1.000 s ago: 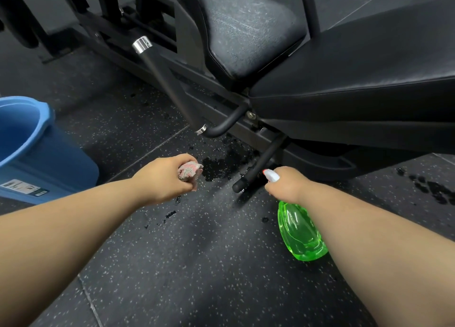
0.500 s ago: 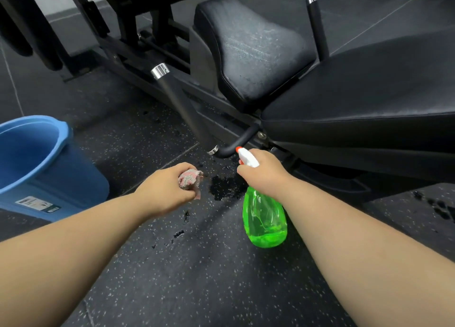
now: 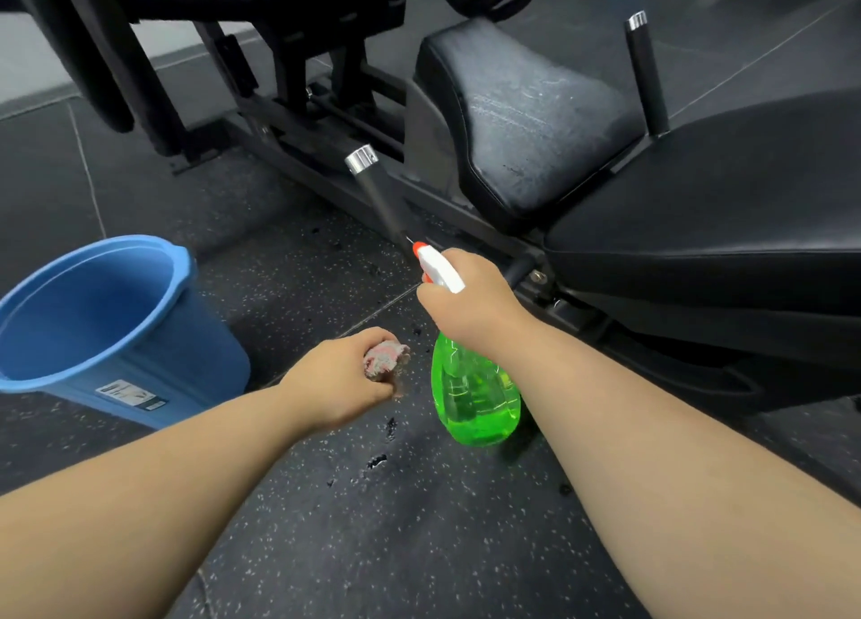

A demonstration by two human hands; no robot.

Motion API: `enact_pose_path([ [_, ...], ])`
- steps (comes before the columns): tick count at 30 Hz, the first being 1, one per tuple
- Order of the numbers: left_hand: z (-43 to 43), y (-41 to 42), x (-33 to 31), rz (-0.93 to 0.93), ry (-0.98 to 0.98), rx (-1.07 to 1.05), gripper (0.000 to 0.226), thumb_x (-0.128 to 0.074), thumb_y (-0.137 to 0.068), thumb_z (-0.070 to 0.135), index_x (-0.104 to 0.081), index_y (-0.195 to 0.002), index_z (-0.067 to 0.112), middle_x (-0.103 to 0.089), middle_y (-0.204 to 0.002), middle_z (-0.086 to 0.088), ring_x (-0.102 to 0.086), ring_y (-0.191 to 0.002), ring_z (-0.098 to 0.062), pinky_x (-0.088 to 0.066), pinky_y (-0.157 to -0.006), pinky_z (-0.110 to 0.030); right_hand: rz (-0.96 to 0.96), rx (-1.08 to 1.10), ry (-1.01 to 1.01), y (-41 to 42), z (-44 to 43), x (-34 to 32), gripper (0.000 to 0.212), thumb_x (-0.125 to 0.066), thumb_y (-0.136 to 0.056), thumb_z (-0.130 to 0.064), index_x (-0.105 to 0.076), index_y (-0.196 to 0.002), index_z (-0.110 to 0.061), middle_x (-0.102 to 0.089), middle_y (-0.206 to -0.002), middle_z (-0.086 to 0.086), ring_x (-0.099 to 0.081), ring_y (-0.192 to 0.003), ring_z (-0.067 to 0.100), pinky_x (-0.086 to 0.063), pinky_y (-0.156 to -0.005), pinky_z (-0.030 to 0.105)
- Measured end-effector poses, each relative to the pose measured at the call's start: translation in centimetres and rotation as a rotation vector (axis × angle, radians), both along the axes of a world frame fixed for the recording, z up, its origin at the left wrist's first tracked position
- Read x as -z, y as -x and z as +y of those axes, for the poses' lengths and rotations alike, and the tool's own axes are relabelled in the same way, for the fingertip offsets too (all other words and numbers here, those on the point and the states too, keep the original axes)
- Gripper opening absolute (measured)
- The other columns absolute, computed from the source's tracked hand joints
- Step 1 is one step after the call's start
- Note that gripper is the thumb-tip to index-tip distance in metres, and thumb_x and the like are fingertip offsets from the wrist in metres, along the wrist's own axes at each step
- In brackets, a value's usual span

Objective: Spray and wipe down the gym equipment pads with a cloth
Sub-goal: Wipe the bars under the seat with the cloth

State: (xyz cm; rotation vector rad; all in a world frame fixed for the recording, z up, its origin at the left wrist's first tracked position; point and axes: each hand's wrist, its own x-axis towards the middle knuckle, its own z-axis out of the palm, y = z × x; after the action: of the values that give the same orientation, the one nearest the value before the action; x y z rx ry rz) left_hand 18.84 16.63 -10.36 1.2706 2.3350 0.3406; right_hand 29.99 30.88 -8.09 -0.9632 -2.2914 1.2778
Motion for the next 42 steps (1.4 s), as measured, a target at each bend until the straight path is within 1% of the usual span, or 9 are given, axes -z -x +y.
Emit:
enact_pose_path([
  [14,-0.4,0.3,0.0,-0.067,0.073,0.015,0.042,-0.073,-0.079,0.032,-0.051,-0.113,0.042,-0.067,-0.098,0.011,-0.063,-0.084,-0.011,-0.053,-0.076,-0.030,-0.192,-0.017,0.000,-3.9,-0.2,3.8,0.014,-0.055,-0.085,-0.025,-0.055,-0.097,-0.017,-0.061,-0.094,0.001,-0.058,-0.087,0.027,-0.050,-0.076,0.039],
  [17,0.6,-1.6,0.6,-0.254,0.129,-0.001,0.055,-0.072,-0.080,0.021,-0.040,-0.122,0.037,-0.066,-0.100,0.000,-0.061,-0.072,-0.016,-0.050,-0.064,-0.027,-0.352,-0.116,-0.155,-8.1,0.2,6.4,0.015,-0.055,-0.088,-0.033,-0.048,-0.099,-0.024,-0.057,-0.085,-0.002,-0.056,-0.086,0.029,-0.039,-0.063,0.034],
  [22,3.0,-5.6,1.6,-0.522,0.062,-0.105,0.032,-0.065,-0.077,0.008,-0.049,-0.105,0.011,-0.071,-0.072,0.000,-0.062,-0.055,-0.005,-0.051,-0.053,-0.025,-0.436,0.021,-0.217,-15.1,2.0,9.2,0.054,-0.054,-0.093,-0.055,-0.041,-0.137,-0.027,-0.067,-0.111,0.005,-0.061,-0.103,0.034,-0.048,-0.079,0.038],
  [28,6.1,-9.8,2.7,-0.863,0.014,-0.129,0.022,-0.055,-0.088,0.003,-0.064,-0.107,0.010,-0.069,-0.077,-0.008,-0.062,-0.065,-0.015,-0.052,-0.063,-0.022,-0.459,0.202,-0.183,-21.8,5.0,10.2,0.059,-0.054,-0.096,-0.048,-0.033,-0.148,-0.031,-0.067,-0.118,0.006,-0.061,-0.106,0.035,-0.048,-0.084,0.036],
  [32,8.1,-12.5,3.4,-0.954,-0.013,-0.233,0.021,-0.046,-0.086,-0.001,-0.055,-0.092,0.017,-0.048,-0.065,-0.003,-0.045,-0.052,-0.012,-0.043,-0.049,-0.018,-0.528,0.184,-0.137,-26.2,6.3,11.5,0.058,-0.051,-0.095,-0.049,-0.031,-0.147,-0.037,-0.068,-0.113,0.005,-0.062,-0.094,0.029,-0.050,-0.079,0.037],
  [34,8.8,-13.5,3.8,-1.005,-0.015,-0.282,0.024,-0.042,-0.084,-0.002,-0.058,-0.083,0.016,-0.049,-0.064,-0.003,-0.045,-0.052,-0.013,-0.044,-0.052,-0.020,-0.575,0.200,-0.143,-28.0,6.5,11.6,0.057,-0.054,-0.091,-0.051,-0.037,-0.142,-0.032,-0.066,-0.117,0.003,-0.061,-0.095,0.026,-0.052,-0.079,0.038],
  [36,9.2,-14.3,3.9,-1.085,-0.012,-0.299,0.038,-0.038,-0.079,-0.004,-0.066,-0.099,0.012,-0.050,-0.069,-0.006,-0.045,-0.057,-0.016,-0.050,-0.064,-0.027,-0.587,0.267,-0.196,-29.0,6.8,10.8,0.063,-0.057,-0.086,-0.057,-0.041,-0.140,-0.030,-0.059,-0.128,-0.002,-0.057,-0.110,0.024,-0.051,-0.086,0.038],
  [40,9.7,-15.0,2.7,-1.249,-0.037,-0.340,0.034,-0.036,-0.066,-0.001,-0.066,-0.079,0.007,-0.056,-0.077,-0.011,-0.051,-0.067,-0.022,-0.050,-0.080,-0.036,-0.409,0.331,-0.572,-27.5,6.8,8.4,0.060,-0.047,-0.080,-0.057,-0.061,-0.123,-0.017,-0.060,-0.122,0.006,-0.051,-0.114,0.032,-0.044,-0.094,0.043],
  [42,9.6,-14.9,1.9,-1.295,-0.039,-0.256,0.033,-0.041,-0.073,0.010,-0.073,-0.069,0.019,-0.065,-0.074,-0.005,-0.059,-0.062,-0.018,-0.045,-0.075,-0.033,-0.267,0.263,-0.611,-25.1,6.0,7.6,0.047,-0.049,-0.079,-0.046,-0.065,-0.111,-0.016,-0.064,-0.111,0.005,-0.054,-0.106,0.031,-0.045,-0.090,0.040],
])
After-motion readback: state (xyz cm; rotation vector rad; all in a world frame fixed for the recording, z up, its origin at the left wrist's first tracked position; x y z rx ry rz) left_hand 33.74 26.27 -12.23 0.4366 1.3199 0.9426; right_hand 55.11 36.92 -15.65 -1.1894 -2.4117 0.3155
